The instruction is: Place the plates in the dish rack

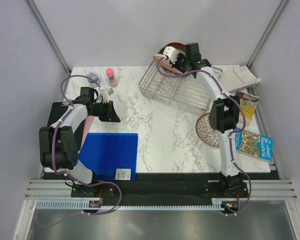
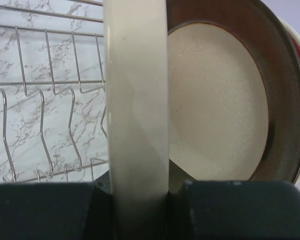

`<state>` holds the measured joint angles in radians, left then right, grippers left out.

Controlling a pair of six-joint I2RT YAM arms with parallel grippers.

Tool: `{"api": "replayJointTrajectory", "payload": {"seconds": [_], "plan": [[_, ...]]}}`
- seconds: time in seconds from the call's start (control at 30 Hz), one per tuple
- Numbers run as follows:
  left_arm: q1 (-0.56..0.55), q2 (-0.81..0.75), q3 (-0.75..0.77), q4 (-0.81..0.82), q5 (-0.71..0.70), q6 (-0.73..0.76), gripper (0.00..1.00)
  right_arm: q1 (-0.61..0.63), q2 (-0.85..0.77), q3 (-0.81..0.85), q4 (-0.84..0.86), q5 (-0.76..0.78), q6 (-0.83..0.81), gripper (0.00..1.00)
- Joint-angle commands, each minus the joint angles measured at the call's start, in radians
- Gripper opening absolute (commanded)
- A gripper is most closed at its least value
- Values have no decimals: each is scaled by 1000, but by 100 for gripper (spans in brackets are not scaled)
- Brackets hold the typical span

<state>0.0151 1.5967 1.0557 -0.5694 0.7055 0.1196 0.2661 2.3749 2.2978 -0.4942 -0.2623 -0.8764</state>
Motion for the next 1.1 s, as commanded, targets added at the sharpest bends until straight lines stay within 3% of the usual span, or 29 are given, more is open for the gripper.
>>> {"api": "replayJointTrajectory", "payload": {"seconds": [0.0,0.3,0.33,0.43,1.07], "plan": [[-4,2,1,6,-26,-18,24,-31,66,117,98,43,77,0],[-4,11,1,0,-32,-9,25,-34,102,55,212,144,123,5],[-3,12,1,0,-32,-8,25,-34,104,48,224,156,134,12],[-3,17,6,-1,-31,-5,25,-51,109,40,264,170,163,16],[-4,31,0,6,-12,-11,26,-122,10,-141,321,173,97,11]]}}
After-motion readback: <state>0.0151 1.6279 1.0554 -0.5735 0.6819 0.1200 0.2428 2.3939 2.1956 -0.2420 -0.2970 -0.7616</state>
